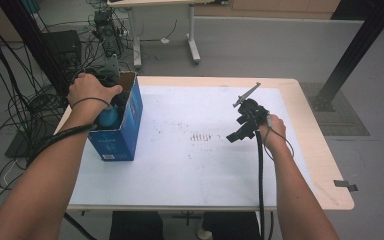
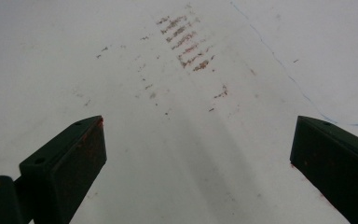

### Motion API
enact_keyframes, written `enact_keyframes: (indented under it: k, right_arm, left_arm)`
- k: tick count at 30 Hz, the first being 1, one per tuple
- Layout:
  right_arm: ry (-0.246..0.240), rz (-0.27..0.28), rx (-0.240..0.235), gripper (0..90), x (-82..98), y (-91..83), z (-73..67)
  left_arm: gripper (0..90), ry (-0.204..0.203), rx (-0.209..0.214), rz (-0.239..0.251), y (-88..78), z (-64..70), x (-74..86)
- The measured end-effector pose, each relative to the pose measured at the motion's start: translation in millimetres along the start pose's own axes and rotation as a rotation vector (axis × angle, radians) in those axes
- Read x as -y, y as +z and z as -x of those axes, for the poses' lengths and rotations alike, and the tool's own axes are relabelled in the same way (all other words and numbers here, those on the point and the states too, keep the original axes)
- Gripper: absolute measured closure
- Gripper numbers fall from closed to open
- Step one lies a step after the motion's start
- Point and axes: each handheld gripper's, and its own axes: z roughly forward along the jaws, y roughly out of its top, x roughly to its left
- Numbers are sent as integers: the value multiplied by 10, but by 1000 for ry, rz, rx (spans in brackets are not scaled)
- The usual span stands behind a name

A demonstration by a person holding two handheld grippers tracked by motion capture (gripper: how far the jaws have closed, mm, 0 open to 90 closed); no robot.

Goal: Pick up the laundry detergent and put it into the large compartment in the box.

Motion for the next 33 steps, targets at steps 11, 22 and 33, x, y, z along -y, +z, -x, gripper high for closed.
enact_keyframes:
  k: [11,22,33]
  right_arm:
    - [3,-1,-3,34,-6,17,3]
    - [-8,-7,-3,35,-56,26,-24]
    - [-20,-15,-2,34,-118,52,-57]
  left_arm:
    - [300,10,5,10,-189,-6,44]
    - [272,62,13,69,-581,76,230]
    - [139,224,58,101,-787,434,398]
